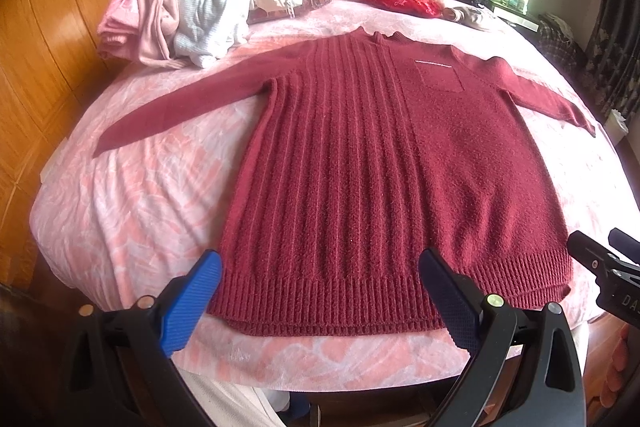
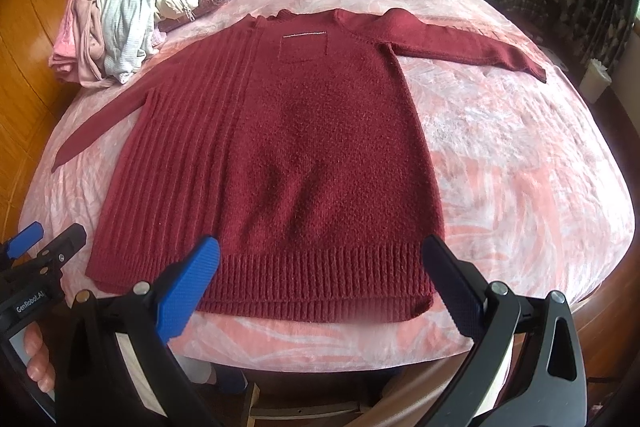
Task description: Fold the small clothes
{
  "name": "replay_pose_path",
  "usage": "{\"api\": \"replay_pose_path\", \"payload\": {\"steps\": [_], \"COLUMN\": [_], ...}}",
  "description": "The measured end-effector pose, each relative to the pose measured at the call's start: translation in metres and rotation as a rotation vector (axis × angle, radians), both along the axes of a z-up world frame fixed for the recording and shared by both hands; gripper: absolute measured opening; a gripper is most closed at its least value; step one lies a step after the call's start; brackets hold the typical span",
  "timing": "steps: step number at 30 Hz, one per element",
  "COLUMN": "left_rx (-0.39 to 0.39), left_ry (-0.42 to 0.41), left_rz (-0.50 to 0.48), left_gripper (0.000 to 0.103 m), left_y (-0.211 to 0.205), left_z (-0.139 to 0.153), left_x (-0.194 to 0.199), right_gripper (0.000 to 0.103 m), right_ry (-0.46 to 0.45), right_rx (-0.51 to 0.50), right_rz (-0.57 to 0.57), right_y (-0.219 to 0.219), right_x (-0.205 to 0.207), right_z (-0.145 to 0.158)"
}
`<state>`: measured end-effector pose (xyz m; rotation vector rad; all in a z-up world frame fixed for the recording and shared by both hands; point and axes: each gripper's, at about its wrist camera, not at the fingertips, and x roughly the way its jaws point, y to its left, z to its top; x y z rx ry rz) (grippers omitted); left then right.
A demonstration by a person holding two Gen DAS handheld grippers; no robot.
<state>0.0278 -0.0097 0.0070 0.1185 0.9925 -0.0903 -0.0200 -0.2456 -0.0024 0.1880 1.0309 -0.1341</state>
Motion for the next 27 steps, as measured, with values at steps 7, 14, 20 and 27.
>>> {"api": "replay_pose_path", "payload": {"steps": [7,14,20,27], "left_rx": [0.005,0.004,0.005,0.006], "left_ry": [-0.002,-0.003,-0.003,-0.005], "left_rz": [0.001,0.003,0.003,0.005], "left_gripper": [0.099,0.099,0.099,0.099], "left_y": [0.0014,0.0011,0.0011,0.0014], "left_z": [-0.0009,0.0004,0.0006,0.0025], "left_x": [0.0018,0.0022,0.0023,0.0032], "right_gripper": [0.1,0.1,0.1,0.1], "right_ry": [0.007,0.011,0.013,0.014], "right_rx": [-0.004,-0.002,-0.004,-0.002], "right_rz": [-0.001,-0.006,-0.006,-0.005], "right_y": [0.0003,-0.0027,-0.0024,-0.0026], "right_x": [0.0008,0.0,0.0007,0.0013], "right_z": [-0.0017,-0.0042,-0.0049,-0.006]}}
